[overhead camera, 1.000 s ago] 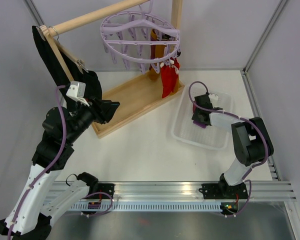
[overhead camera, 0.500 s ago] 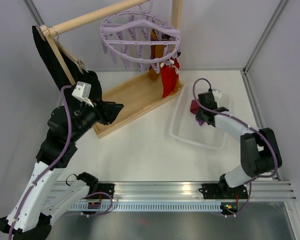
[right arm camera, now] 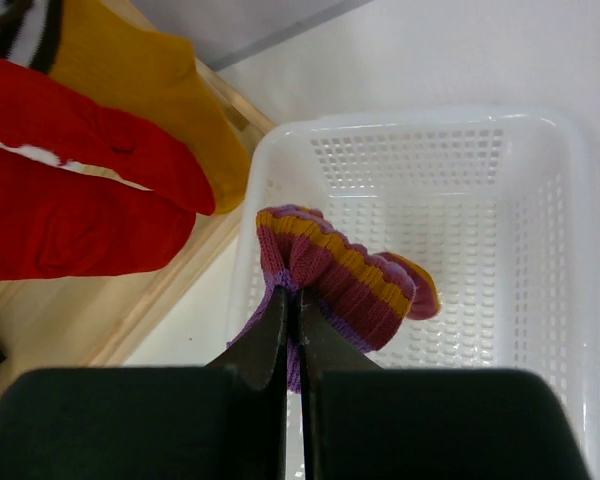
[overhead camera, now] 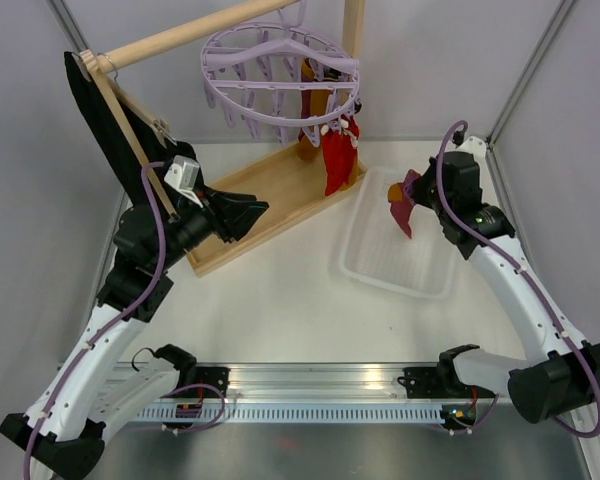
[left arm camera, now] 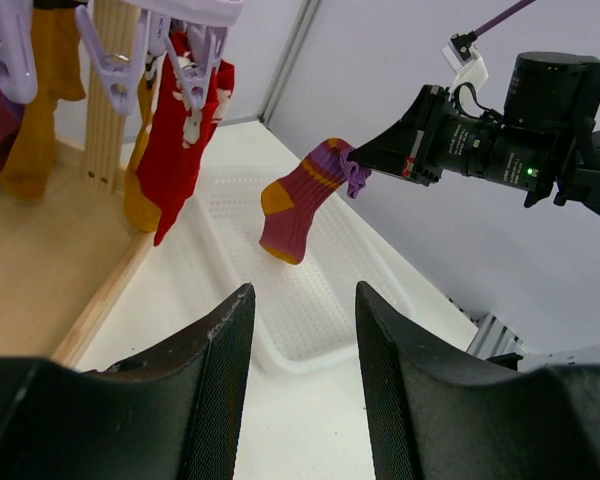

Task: Clip the socks to the hanger
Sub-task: Pick up the sock from the bin.

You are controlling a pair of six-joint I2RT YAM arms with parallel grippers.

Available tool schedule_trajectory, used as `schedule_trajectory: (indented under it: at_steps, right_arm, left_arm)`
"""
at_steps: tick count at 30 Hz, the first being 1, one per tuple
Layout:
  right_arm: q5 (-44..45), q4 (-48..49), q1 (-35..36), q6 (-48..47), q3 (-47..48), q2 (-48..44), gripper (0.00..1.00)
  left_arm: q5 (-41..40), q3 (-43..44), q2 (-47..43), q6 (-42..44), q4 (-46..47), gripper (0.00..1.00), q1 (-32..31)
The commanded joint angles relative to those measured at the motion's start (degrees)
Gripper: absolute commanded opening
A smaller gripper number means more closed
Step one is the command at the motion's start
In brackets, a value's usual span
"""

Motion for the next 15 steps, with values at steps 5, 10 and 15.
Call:
schedule_trajectory:
  at_steps: [5,10,15]
  right_arm:
    - [-4.6,-4.8,0.1,-1.6,7.2,-2.9,0.0]
    - [-6.2,-5.7,0.1,-2.3,8.3,-3.2,0.0]
    - [-7.3,-5.0,0.1,-2.3,6.0,-3.1,0.0]
  left_arm:
    - [3.7,0.2,2.7,-1.4,9.9,0.5,-1.8]
    - [3.9,0.7,5.4,-0.3,11.2,0.5,-4.0]
    - [2.7,0.9,6.8,0.4,11.6,0.5,-6.0]
